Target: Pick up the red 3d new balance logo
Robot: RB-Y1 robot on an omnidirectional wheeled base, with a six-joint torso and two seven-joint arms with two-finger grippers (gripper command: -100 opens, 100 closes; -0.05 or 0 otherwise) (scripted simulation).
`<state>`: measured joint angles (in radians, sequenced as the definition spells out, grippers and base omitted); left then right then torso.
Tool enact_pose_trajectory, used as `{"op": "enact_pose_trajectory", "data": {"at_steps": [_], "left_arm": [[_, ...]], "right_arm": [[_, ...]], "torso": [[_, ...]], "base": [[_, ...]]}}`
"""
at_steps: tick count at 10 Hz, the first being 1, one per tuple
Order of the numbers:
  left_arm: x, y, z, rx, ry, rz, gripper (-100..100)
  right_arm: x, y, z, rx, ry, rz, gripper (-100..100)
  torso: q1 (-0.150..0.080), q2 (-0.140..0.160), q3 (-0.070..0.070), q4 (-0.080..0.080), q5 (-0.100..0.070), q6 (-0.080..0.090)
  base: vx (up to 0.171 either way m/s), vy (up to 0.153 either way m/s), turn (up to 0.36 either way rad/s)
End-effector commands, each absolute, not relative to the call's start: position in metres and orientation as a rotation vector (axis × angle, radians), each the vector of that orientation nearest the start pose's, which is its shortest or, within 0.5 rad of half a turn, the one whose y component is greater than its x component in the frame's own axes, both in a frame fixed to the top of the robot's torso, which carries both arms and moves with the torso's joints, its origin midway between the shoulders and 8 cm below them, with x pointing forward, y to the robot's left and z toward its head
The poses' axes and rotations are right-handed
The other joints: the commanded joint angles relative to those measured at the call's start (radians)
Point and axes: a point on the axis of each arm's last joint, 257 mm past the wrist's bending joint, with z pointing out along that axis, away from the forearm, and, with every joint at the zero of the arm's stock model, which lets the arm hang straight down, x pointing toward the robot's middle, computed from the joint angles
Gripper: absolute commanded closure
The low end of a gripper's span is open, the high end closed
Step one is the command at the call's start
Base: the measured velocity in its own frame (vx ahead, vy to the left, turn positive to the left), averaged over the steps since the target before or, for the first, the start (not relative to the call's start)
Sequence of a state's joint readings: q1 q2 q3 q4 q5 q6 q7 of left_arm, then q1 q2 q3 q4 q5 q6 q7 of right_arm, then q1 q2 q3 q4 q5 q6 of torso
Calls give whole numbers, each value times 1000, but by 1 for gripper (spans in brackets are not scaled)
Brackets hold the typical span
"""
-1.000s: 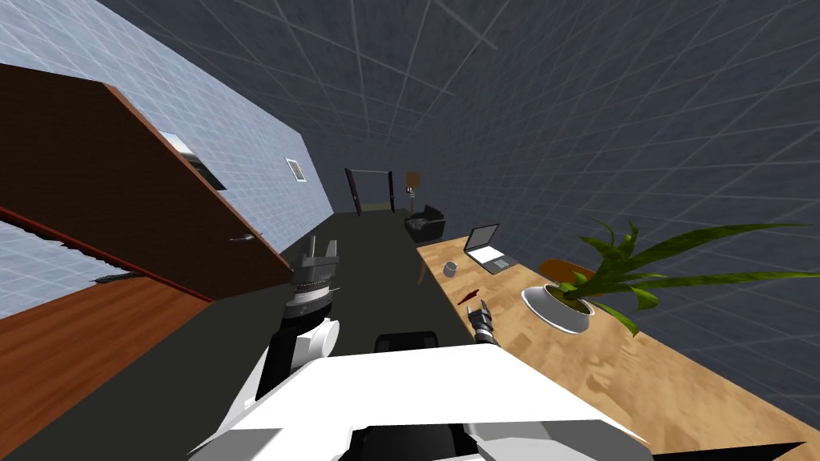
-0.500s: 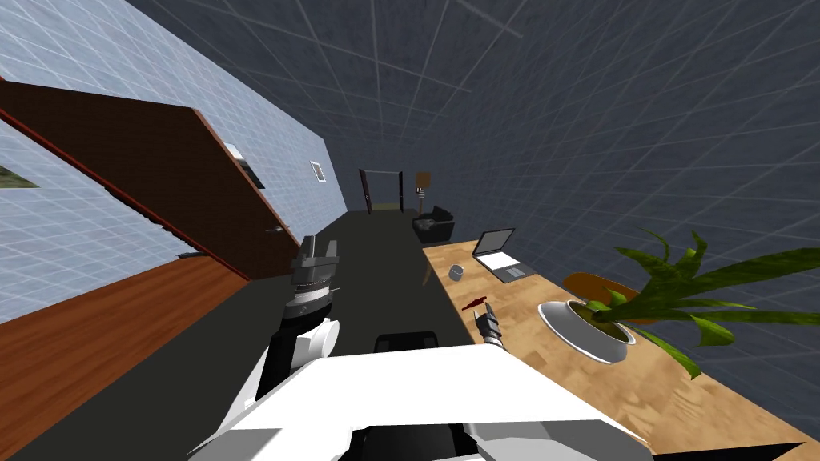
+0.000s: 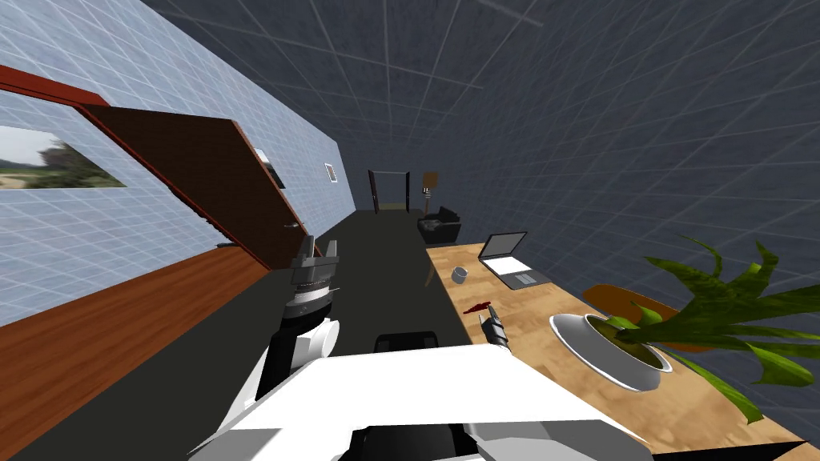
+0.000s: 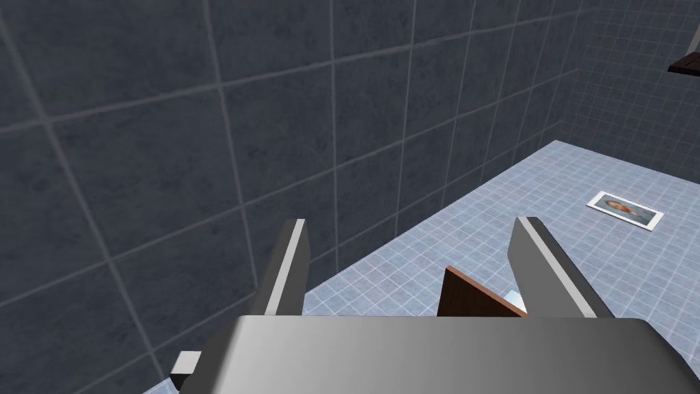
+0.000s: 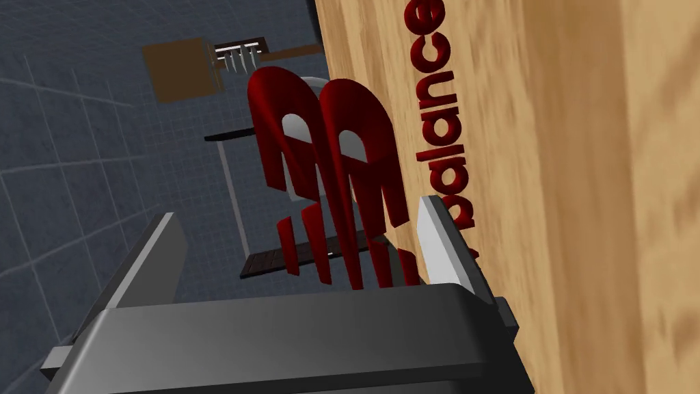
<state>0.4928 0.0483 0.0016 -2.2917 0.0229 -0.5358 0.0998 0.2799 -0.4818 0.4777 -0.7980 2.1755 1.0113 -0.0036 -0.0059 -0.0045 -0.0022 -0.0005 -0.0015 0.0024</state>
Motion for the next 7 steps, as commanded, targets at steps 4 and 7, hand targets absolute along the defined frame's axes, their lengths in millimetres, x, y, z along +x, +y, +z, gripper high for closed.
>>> {"op": "enact_pose_trajectory", "data": {"at_steps": [4,7], "left_arm": [[336,275,39,-630,576,-1426,0],[336,275,39,-630,576,-1426,0]], "right_arm": [[252,-473,-446,-1145,1554,-1385,-100],[240,-479,-447,-1231,1512,-1416,-100]], "torso": [[0,0,0,0,0,0],[-1,-1,-1,0,0,0]], "base": [[-10,-44,125],[3,-57,130]]}}
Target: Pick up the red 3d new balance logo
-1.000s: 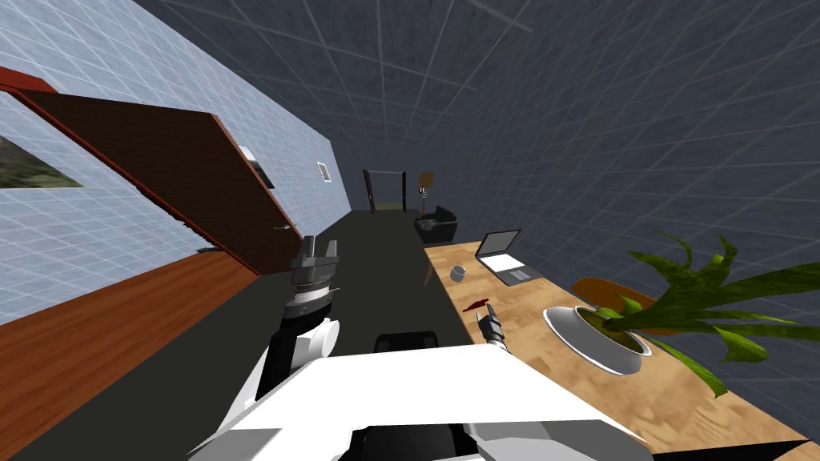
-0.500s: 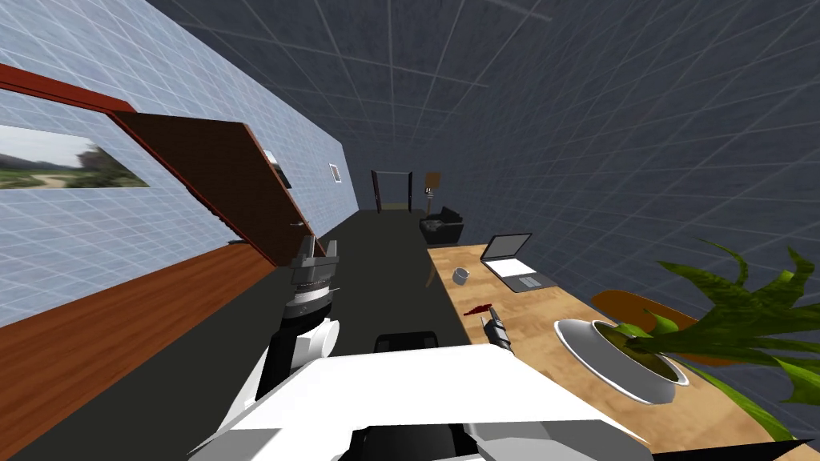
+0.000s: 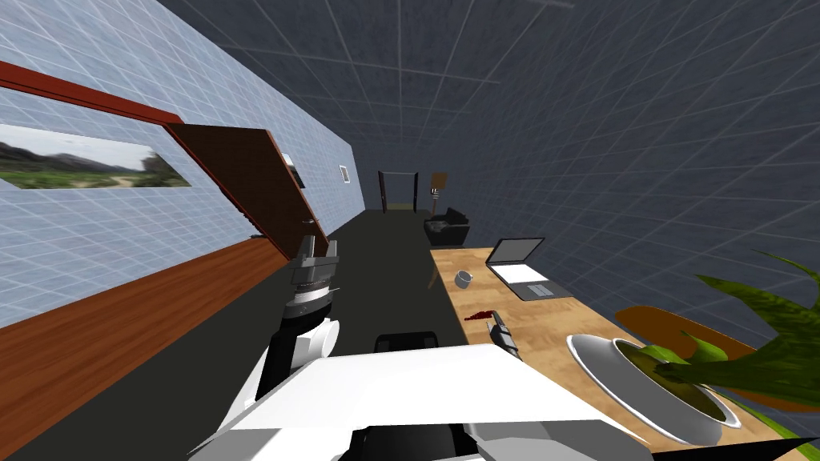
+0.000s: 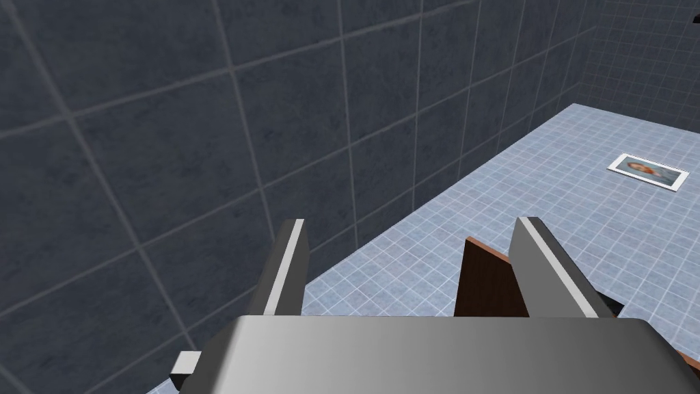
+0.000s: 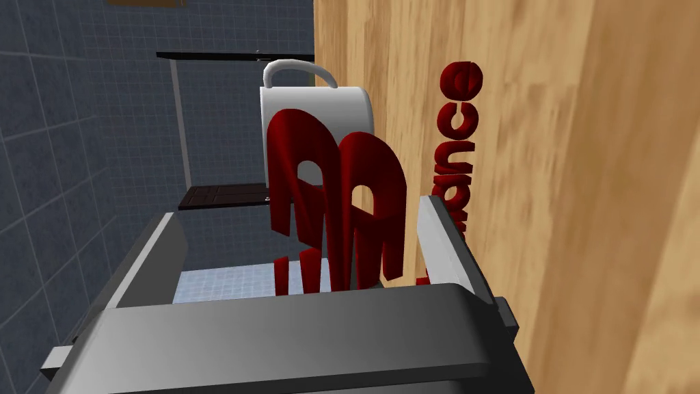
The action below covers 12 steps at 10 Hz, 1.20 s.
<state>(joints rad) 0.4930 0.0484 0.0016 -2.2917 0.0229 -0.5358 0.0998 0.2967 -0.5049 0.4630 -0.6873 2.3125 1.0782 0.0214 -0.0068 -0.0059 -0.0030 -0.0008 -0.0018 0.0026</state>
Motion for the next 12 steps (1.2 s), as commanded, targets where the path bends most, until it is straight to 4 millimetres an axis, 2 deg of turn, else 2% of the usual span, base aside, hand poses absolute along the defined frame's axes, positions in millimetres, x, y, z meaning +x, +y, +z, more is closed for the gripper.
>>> {"op": "enact_pose_trajectory", "data": {"at_steps": [1,2,3,4,5,9,10,11,12], "left_arm": [[336,275,39,-630,576,-1426,0],[336,275,39,-630,576,-1426,0],[336,275,39,-631,576,-1426,0],[336,275,39,-631,576,-1426,0],[336,275,39,-631,576,-1426,0],[336,275,39,-631,576,-1426,0],[336,275,39,-631,576,-1426,0],[336,275,39,-631,576,-1426,0],[336,275,39,-631,576,-1426,0]], "right_arm": [[235,-481,-447,-1260,1500,-1425,-100],[238,-480,-448,-1246,1508,-1420,-100],[237,-480,-448,-1248,1505,-1422,0],[237,-480,-448,-1248,1506,-1421,-100],[237,-480,-448,-1248,1506,-1421,100],[237,-480,-448,-1248,1506,-1422,100],[237,-480,-448,-1248,1506,-1422,0],[219,-495,-448,-1284,1520,-1424,-100],[209,-501,-448,-1303,1528,-1423,-100]], "torso": [[0,0,0,0,0,0],[1,0,0,0,0,0],[2,0,0,0,0,0],[3,0,0,0,1,0],[4,0,0,0,1,0],[4,0,0,0,1,0],[4,0,0,0,1,0],[4,0,0,0,1,0],[6,-3,-1,-1,1,0]], "base": [[6,-44,56],[3,-21,19],[0,0,0],[0,0,0],[0,0,0],[0,0,0],[0,0,0],[63,29,18],[98,58,5]]}}
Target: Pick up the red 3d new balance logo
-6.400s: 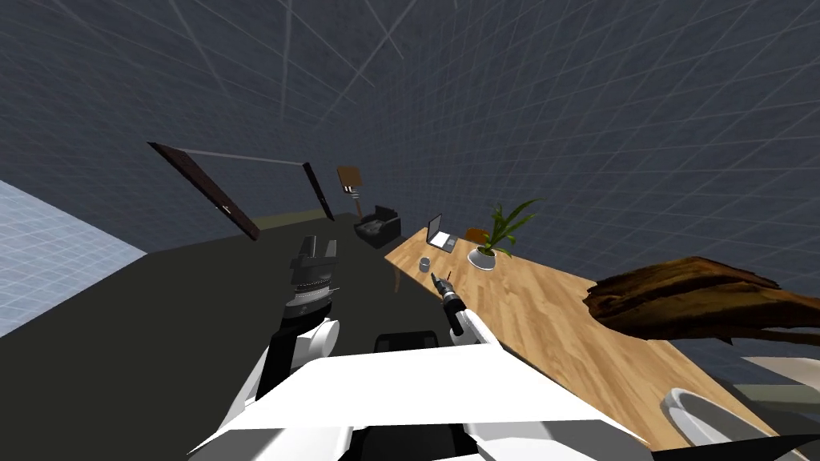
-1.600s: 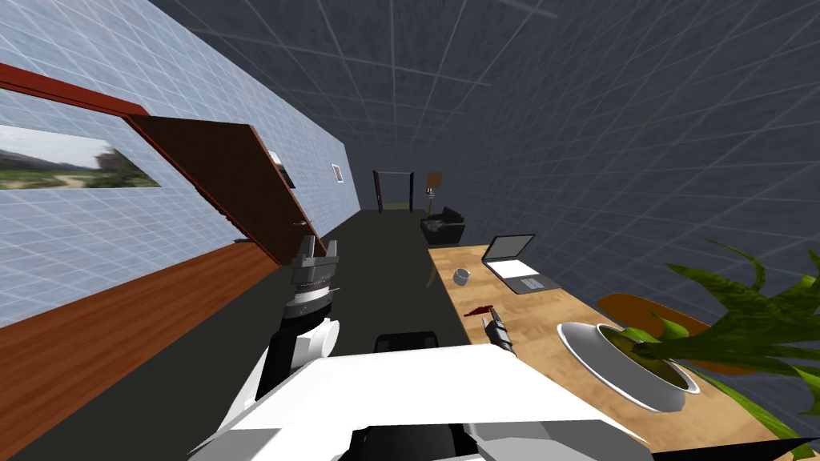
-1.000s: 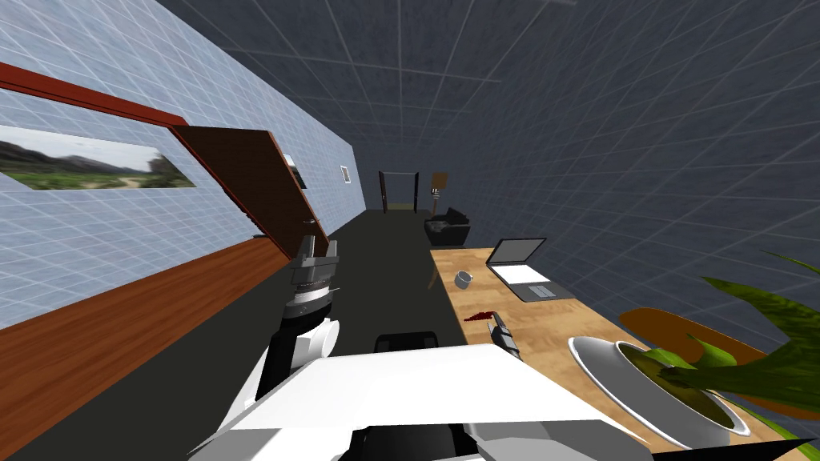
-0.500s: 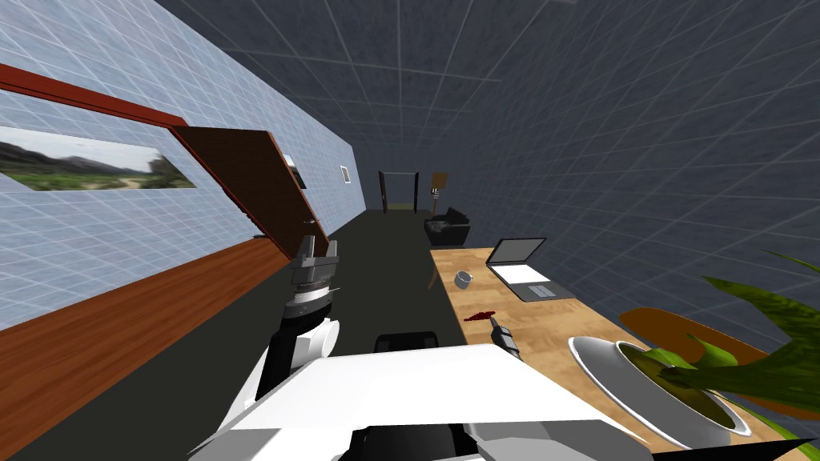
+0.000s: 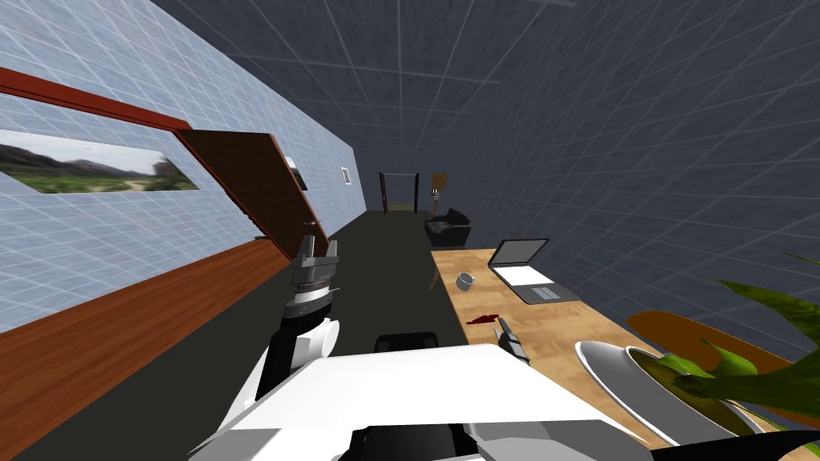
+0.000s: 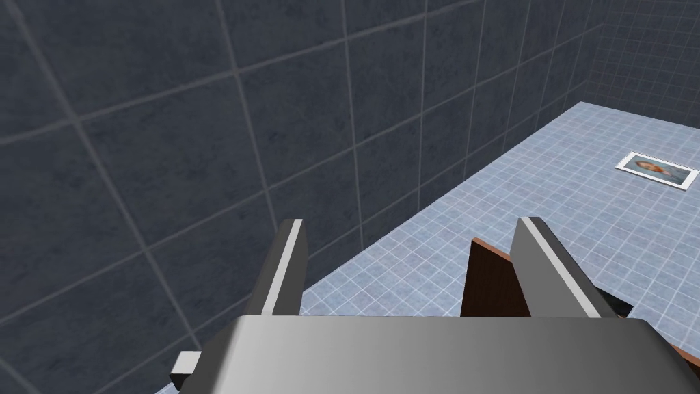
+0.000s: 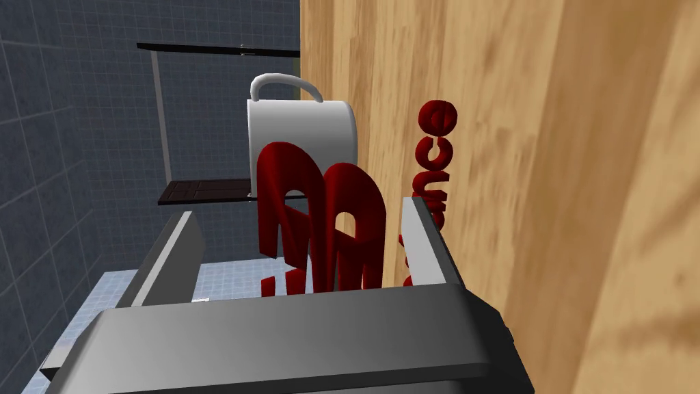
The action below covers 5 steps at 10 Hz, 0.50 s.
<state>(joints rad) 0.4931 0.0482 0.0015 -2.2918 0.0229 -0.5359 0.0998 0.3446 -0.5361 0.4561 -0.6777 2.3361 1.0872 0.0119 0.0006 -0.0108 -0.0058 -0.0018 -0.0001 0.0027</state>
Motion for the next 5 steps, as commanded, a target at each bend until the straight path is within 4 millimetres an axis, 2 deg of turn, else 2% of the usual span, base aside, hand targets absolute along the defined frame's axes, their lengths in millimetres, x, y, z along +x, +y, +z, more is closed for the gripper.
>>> {"op": "enact_pose_trajectory", "data": {"at_steps": [1,2,5], "left_arm": [[336,275,39,-631,576,-1426,0],[336,275,39,-631,576,-1426,0],[336,275,39,-631,576,-1426,0]], "right_arm": [[197,-509,-448,-1325,1539,-1422,-100],[197,-509,-448,-1325,1539,-1422,-100],[154,-533,-448,-1408,1581,-1411,-100]], "torso": [[0,0,0,0,0,0],[0,-1,-1,0,0,0],[-1,2,1,0,0,0]], "base": [[95,48,-8],[66,26,0],[56,38,-2]]}}
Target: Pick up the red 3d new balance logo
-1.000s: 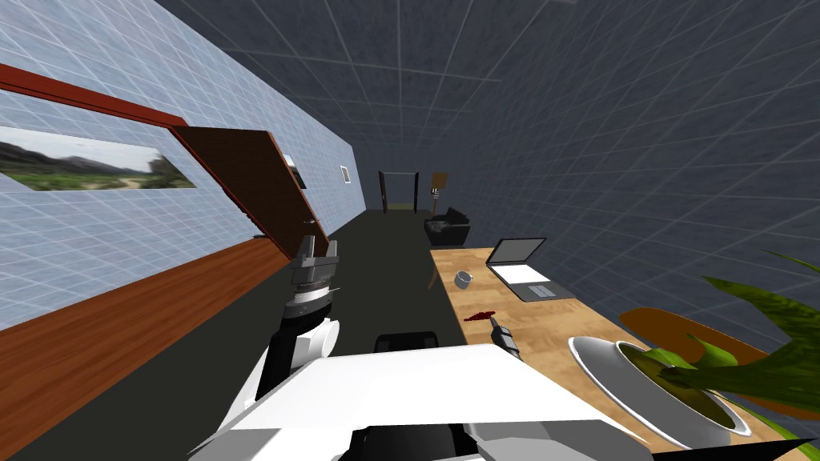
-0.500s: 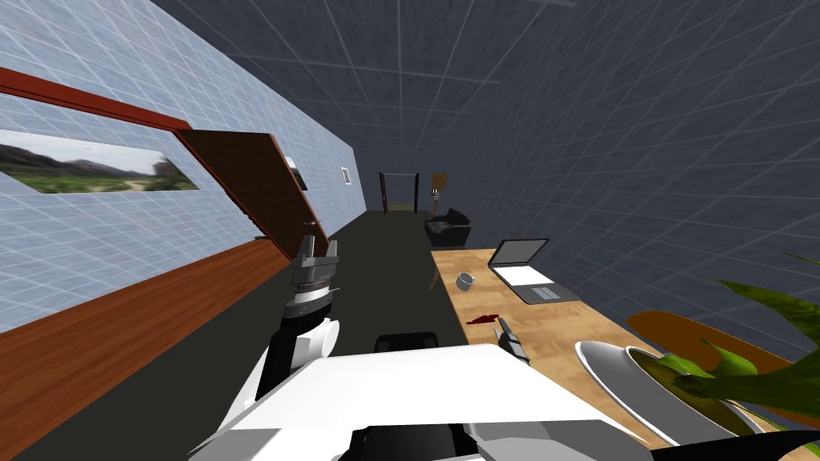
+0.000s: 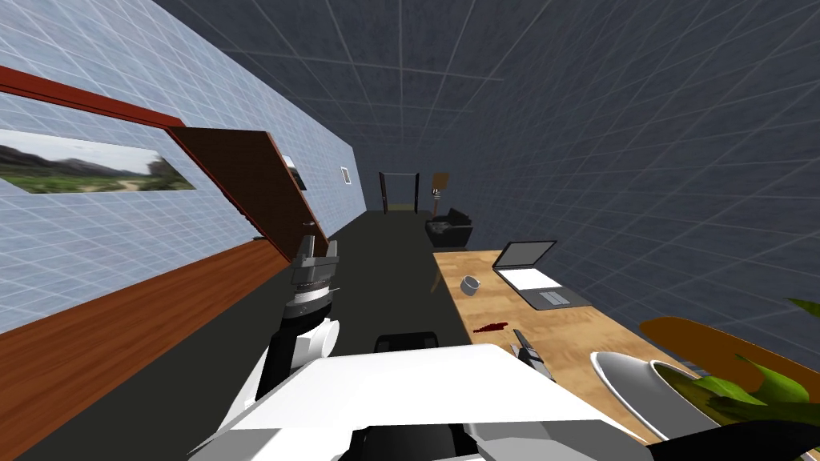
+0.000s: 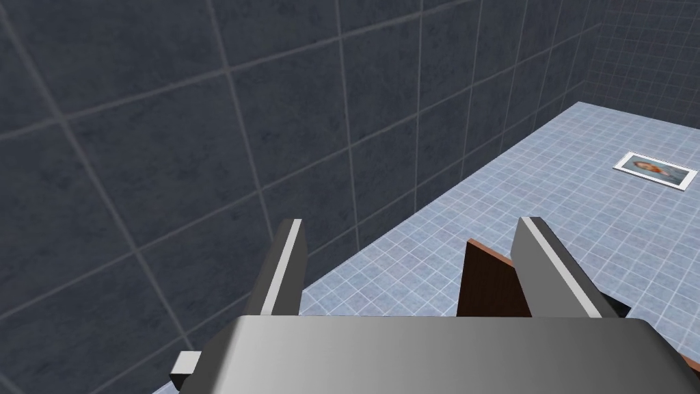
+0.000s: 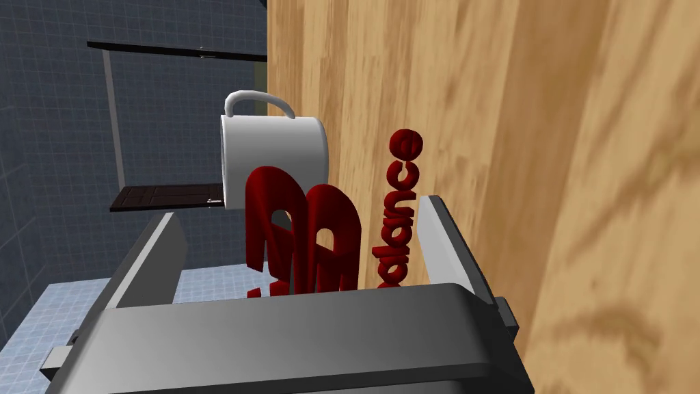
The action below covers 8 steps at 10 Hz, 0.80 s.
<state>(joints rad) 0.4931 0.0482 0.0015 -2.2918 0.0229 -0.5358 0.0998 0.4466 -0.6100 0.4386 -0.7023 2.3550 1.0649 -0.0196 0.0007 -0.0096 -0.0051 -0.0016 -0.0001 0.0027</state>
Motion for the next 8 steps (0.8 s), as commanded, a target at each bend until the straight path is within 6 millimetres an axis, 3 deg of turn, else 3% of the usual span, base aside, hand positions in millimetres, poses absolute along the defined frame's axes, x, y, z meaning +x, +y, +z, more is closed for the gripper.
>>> {"op": "enact_pose_trajectory", "data": {"at_steps": [1,3,5,7,8], "left_arm": [[336,275,39,-631,576,-1426,0],[336,275,39,-631,576,-1426,0],[336,275,39,-631,576,-1426,0],[336,275,39,-631,576,-1426,0],[336,275,39,-631,576,-1426,0]], "right_arm": [[138,-541,-448,-1440,1598,-1404,-100],[98,-557,-446,-1516,1642,-1383,-100],[79,-565,-445,-1553,1664,-1371,-100],[40,-579,-441,-1632,1709,-1339,-100],[40,-579,-441,-1632,1709,-1339,-100]], "torso": [[0,0,0,0,0,0],[0,-2,-1,0,0,0],[0,-2,-1,-1,0,0],[-1,0,0,0,0,0],[0,0,0,0,0,0]], "base": [[79,55,-8],[98,46,-8],[81,45,-5],[64,39,-5],[59,36,-7]]}}
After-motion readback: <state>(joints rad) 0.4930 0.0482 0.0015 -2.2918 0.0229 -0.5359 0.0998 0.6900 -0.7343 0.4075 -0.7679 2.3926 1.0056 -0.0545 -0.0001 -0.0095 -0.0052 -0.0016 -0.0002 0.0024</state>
